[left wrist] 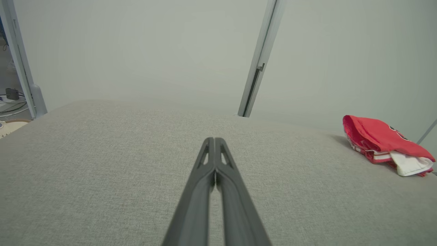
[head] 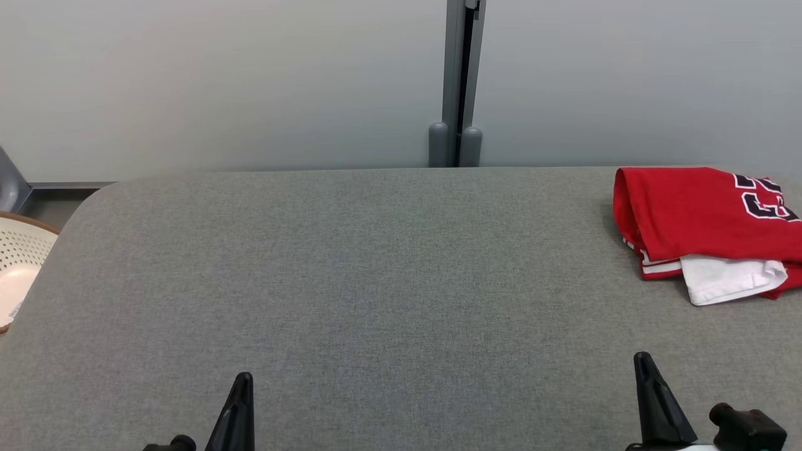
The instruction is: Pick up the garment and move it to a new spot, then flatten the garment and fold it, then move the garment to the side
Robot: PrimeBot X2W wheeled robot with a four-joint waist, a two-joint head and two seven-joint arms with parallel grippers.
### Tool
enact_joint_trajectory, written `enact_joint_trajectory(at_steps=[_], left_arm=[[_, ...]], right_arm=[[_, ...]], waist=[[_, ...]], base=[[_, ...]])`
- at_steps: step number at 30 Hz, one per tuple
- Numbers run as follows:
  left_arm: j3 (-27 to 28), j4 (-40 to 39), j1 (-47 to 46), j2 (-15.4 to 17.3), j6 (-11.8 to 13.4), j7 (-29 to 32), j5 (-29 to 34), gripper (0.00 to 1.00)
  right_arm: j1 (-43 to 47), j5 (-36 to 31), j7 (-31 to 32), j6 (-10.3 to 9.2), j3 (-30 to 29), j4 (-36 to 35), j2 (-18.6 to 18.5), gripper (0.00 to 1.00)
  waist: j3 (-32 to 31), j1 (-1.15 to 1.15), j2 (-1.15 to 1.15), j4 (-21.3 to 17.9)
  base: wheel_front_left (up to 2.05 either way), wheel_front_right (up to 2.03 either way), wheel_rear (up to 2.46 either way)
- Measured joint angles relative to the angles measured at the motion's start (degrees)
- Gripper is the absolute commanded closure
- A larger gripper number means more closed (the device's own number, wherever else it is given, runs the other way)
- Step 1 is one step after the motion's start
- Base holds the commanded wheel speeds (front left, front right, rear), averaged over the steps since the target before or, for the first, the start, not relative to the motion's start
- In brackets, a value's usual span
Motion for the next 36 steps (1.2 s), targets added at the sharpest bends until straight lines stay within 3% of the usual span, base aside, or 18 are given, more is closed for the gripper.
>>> enact_joint_trajectory(at_steps=[21,36], left_arm=[[2.1,3.8,-5.1,1.2,-2.4,4.1,-21.8,1.0],[3.7,5.4,-7.5,1.6,-3.4,6.5,-33.3,1.0]], right_arm=[[-3.1,21.8,4.5,0.0,-1.9,0.2,-0.7,1.0],[-4.7,33.5,7.1,0.0,-3.0,0.3,-0.9,1.0]], waist=[[0.5,0.0,0.0,-0.3],[0.8,0.0,0.0,-0.6]], base=[[0.0,0.0,0.0],[0.0,0.0,0.0]])
